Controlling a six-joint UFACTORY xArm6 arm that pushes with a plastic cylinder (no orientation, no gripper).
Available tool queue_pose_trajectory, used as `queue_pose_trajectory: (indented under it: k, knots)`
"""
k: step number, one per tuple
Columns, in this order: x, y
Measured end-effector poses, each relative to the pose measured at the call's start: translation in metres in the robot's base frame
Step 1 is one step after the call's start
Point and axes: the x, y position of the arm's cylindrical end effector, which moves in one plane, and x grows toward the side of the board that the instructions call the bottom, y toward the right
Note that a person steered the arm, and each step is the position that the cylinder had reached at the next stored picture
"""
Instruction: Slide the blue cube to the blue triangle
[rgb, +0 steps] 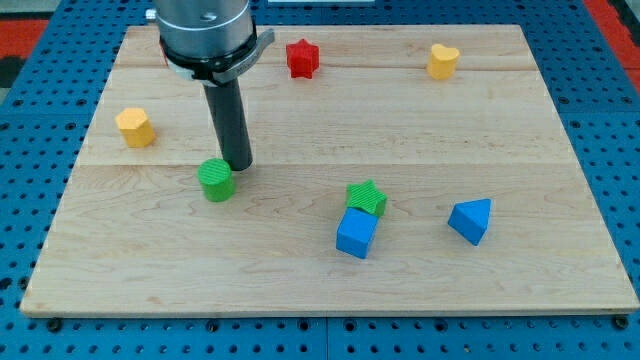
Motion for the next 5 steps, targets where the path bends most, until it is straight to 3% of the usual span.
queue_pose_trajectory:
  k: [3,4,5]
  knots:
    - [0.118,0.110]
    - [0.112,0.142]
    - [0.087,0.120]
